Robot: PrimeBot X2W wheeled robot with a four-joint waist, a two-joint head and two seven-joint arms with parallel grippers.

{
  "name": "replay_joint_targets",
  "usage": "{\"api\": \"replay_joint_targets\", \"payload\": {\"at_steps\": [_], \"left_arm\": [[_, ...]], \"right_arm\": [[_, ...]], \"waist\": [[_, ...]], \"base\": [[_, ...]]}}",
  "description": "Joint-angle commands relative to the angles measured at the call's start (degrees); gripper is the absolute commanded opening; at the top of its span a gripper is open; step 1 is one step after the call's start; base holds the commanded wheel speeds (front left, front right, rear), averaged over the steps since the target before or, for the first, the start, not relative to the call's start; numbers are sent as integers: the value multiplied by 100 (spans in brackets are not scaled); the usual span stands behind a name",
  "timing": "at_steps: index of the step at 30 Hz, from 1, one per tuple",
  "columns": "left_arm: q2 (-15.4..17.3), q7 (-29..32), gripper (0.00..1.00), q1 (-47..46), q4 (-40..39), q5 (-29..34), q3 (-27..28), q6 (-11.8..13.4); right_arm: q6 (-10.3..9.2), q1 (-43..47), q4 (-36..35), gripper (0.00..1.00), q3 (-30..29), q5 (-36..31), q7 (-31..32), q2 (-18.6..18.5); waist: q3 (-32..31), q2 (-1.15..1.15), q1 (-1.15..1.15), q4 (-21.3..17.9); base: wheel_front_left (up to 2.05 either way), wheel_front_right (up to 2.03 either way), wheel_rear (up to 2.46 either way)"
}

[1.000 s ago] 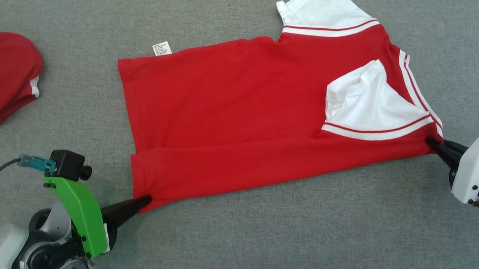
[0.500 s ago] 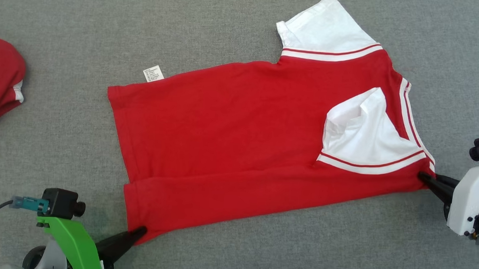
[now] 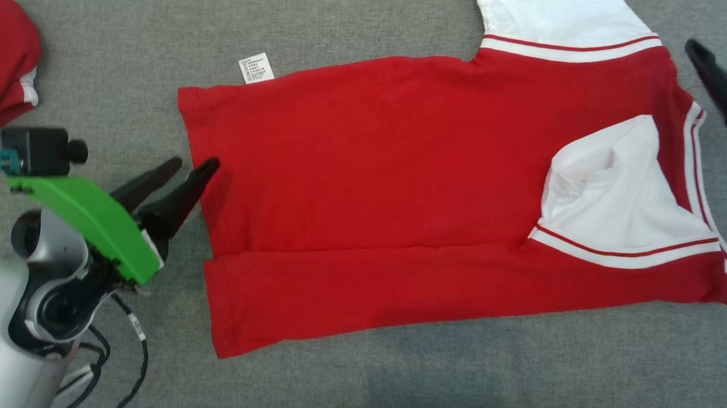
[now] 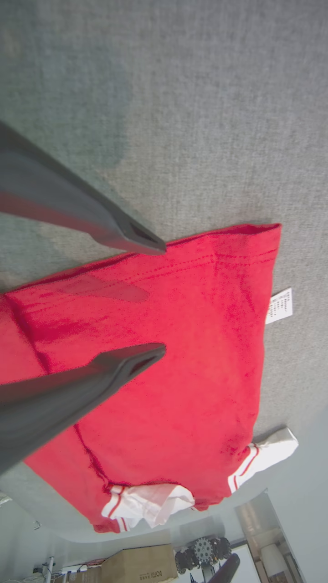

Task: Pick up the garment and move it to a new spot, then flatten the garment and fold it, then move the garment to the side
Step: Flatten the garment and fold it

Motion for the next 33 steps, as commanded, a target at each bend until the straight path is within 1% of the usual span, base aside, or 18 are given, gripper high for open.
{"api": "replay_joint_targets", "payload": {"at_steps": [1, 6, 9, 11, 15, 18, 22, 23, 24, 25, 26, 27, 28, 29, 30, 31, 32, 33], "left_arm": [[-116, 25, 100, -417, 213, 153, -53, 0], [-601, -74, 100, -1532, 1069, 488, -281, -33], [-891, -144, 100, -1890, 1505, 441, -356, -178], [-988, -168, 100, -2068, 1723, 529, -454, -245], [-1129, -147, 100, -2141, 1947, 571, -618, -357], [-1258, -49, 100, -2100, 1964, 398, -753, -485], [-1227, 199, 100, -1926, 1713, 193, -1016, -627], [-1204, 239, 100, -1883, 1638, 153, -1060, -647], [-1188, 269, 100, -1853, 1575, 95, -1087, -662], [-1167, 289, 100, -1834, 1497, 48, -1115, -668], [-1146, 311, 100, -1818, 1439, 5, -1128, -675], [-1146, 311, 100, -1818, 1439, 5, -1128, -675], [-1087, 307, 100, -1815, 1390, 3, -1156, -681], [-1052, 288, 100, -1819, 1391, 51, -1169, -684], [-1031, 256, 73, -1826, 1402, 76, -1178, -686], [-1015, 206, 33, -1840, 1414, 104, -1183, -689], [-1010, 144, 0, -1870, 1420, 118, -1167, -685], [-992, 99, 0, -1907, 1424, 141, -1175, -688]], "right_arm": [[-9, -395, 180, 100, 7, -148, 23, 89], [-6, -1654, 819, 100, 301, -669, -25, 319], [-9, -2228, 1268, 100, 385, -889, -123, 488], [-9, -2498, 1560, 100, 395, -984, -184, 577], [-9, -2711, 1959, 100, 493, -1141, -227, 612], [-7, -2776, 2253, 100, 557, -1188, -259, 630], [-4, -2657, 2586, 100, 778, -1057, -192, 638], [-3, -2656, 2626, 65, 816, -1021, -189, 632], [-3, -2660, 2652, 42, 846, -978, -184, 620], [-3, -2666, 2669, 28, 865, -941, -184, 603], [-3, -2660, 2684, 7, 889, -902, -179, 585], [-3, -2660, 2684, 7, 889, -902, -179, 585], [-3, -2643, 2704, 0, 937, -825, -176, 556], [-4, -2631, 2704, 0, 969, -784, -184, 555], [-5, -2626, 2690, 0, 988, -729, -223, 557], [-5, -2628, 2692, 0, 987, -680, -271, 553], [-5, -2630, 2682, 0, 994, -638, -323, 559], [-5, -2636, 2665, 0, 1004, -598, -395, 571]], "waist": [[641, 62, 0, 486], [1228, 62, 0, 826], [1463, 62, 0, 962], [1575, 62, 0, 1035], [1647, 62, 0, 1105], [1654, 62, 0, 1132], [1605, 62, 0, 1123], [1592, 62, 0, 1114], [1579, 62, 0, 1105], [1566, 62, 0, 1096], [1552, 62, 0, 1086], [1552, 62, 0, 1086], [1511, 62, 0, 1059], [1489, 62, 0, 1037], [1469, 62, 0, 1015], [1444, 62, 0, 988], [1420, 62, 0, 960], [1396, 62, 0, 932]], "base": [[0, 0, 0], [0, 0, 0], [0, 0, 0], [0, 0, 0], [0, 0, 0], [0, 0, 0], [0, 0, 0], [0, 0, 0], [0, 0, 0], [0, 0, 0], [0, 0, 0], [0, 0, 0], [0, 0, 0], [0, 0, 0], [0, 0, 0], [0, 0, 0], [0, 0, 0], [0, 0, 0]]}}
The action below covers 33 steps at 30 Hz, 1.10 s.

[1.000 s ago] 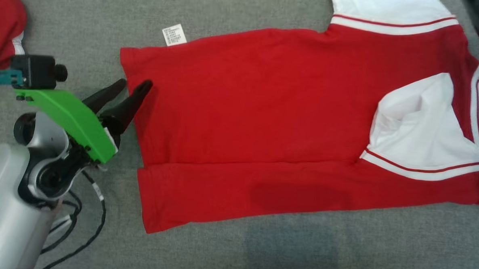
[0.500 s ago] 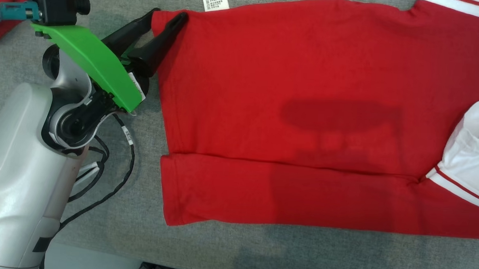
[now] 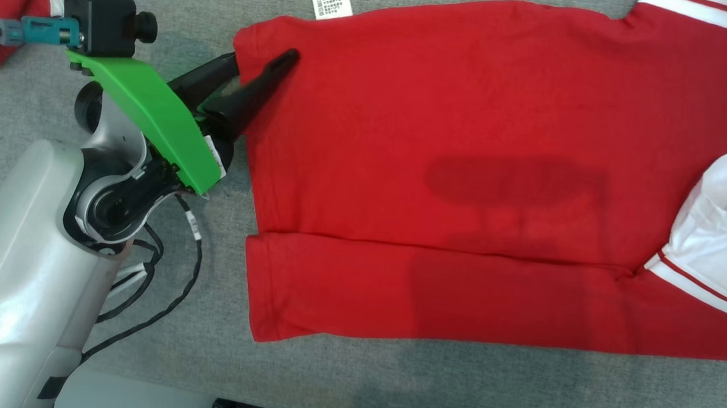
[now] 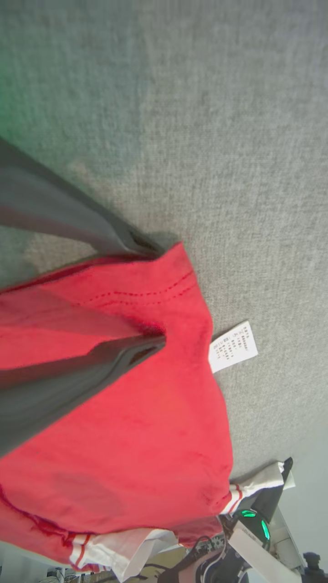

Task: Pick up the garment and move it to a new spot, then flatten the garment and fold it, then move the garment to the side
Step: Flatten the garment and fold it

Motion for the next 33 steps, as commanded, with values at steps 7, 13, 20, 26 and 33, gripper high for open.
{"api": "replay_joint_targets", "payload": {"at_steps": [7, 13, 20, 26, 33], "left_arm": [[135, -430, 0, 250, 199, 237, -176, 4], [377, -795, 0, 571, 56, 236, -275, 3], [647, -1340, 0, 910, 42, 464, -304, 2], [759, -1741, 0, 1055, -82, 656, -407, 1], [1043, -2216, 0, 1298, -180, 782, -612, 1]], "right_arm": [[2, 474, -117, 0, 396, 221, -624, -115], [1, 1003, -517, 0, 539, 600, -1161, -264], [1, 1826, -1038, 0, 422, 956, -1557, -480], [2, 2420, -1471, 0, 136, 1134, -1798, -511], [1, 3317, -2070, 0, -243, 1150, -1935, -393]], "waist": [[-446, 63, 0, -323], [-974, 63, 0, -565], [-1468, 63, 0, -800], [-1688, 63, 0, -921], [-1753, 63, 0, -1084]], "base": [[0, 0, 0], [0, 0, 0], [0, 0, 0], [0, 0, 0], [0, 0, 0]]}}
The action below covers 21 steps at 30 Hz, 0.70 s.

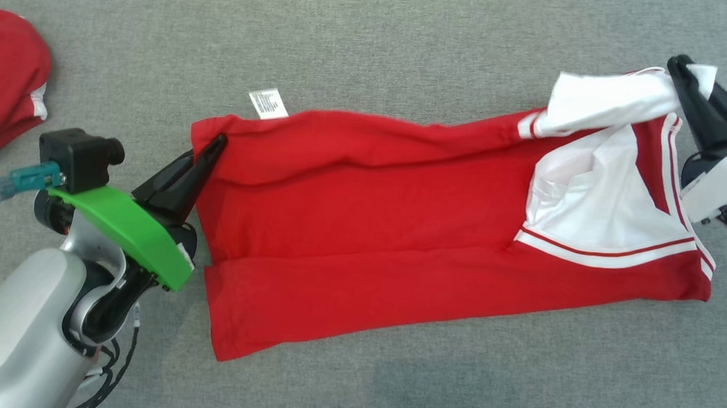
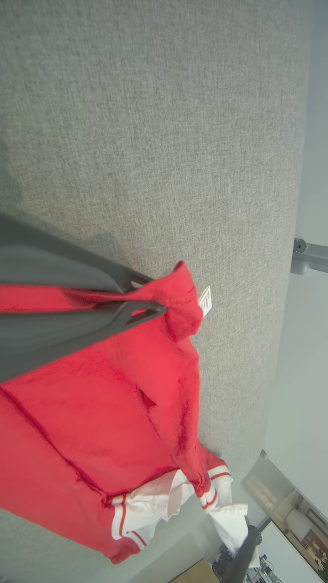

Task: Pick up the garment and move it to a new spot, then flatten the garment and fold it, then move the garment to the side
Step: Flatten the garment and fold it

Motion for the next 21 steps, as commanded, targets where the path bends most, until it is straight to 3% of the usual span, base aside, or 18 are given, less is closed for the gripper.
{"api": "replay_joint_targets", "payload": {"at_steps": [1, 13, 21], "left_arm": [[92, -99, 0, 103, -16, 68, -45, 0], [676, -1325, 0, 680, -198, 547, -675, 0], [410, -1730, 0, 786, 243, 1134, -1095, 0]], "right_arm": [[0, 131, -59, 0, -42, 9, -45, 36], [0, 1007, -218, 0, -31, -48, -183, 435], [0, 1278, 85, 0, 0, -83, -321, 525]], "waist": [[-63, 63, 0, -92], [-206, 63, 0, -233], [-235, 63, 0, -155]], "base": [[0, 0, 0], [0, 0, 0], [0, 0, 0]]}}
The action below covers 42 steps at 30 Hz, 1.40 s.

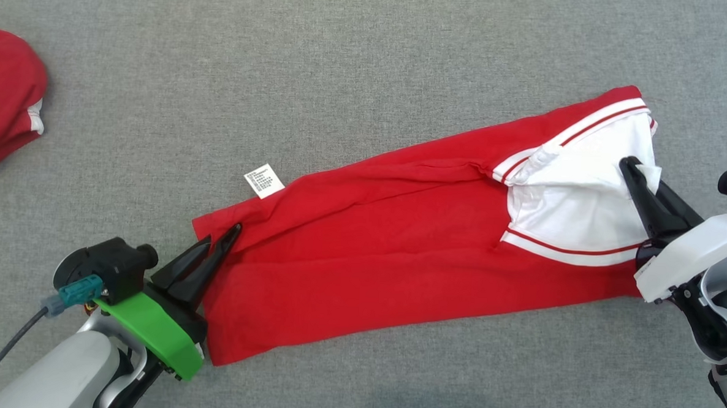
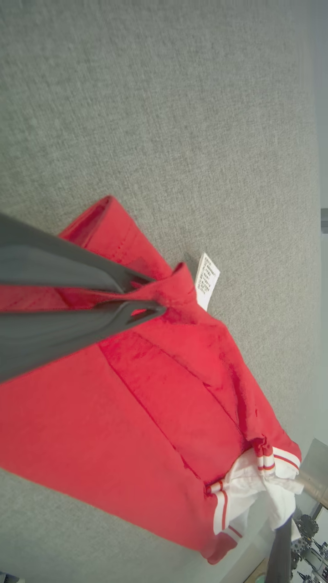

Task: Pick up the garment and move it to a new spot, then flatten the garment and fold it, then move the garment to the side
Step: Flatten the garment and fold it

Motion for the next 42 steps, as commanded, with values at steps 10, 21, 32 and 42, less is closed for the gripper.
{"api": "replay_joint_targets", "payload": {"at_steps": [10, 21, 32, 42], "left_arm": [[-129, -82, 9, 377, -354, 1334, 492, 0], [-74, -83, 100, 683, -300, 2377, 108, -1], [-419, -84, 100, 1541, -113, 2902, 1157, 384], [-1805, -79, 100, 2515, -1130, 3272, 3359, 1046]], "right_arm": [[0, 266, 286, 0, 58, 72, -44, 28], [0, 146, 608, 100, 124, -161, -220, 37], [0, 331, 578, 100, -331, -190, -408, 58], [1, 170, 835, 100, -858, -346, -41, 250]], "waist": [[-86, 63, 0, 10], [-103, 63, 0, -66], [-377, 63, 0, -122], [-708, 63, 0, 131]], "base": [[0, 0, 0], [0, 0, 0], [0, 0, 0], [0, 0, 0]]}}
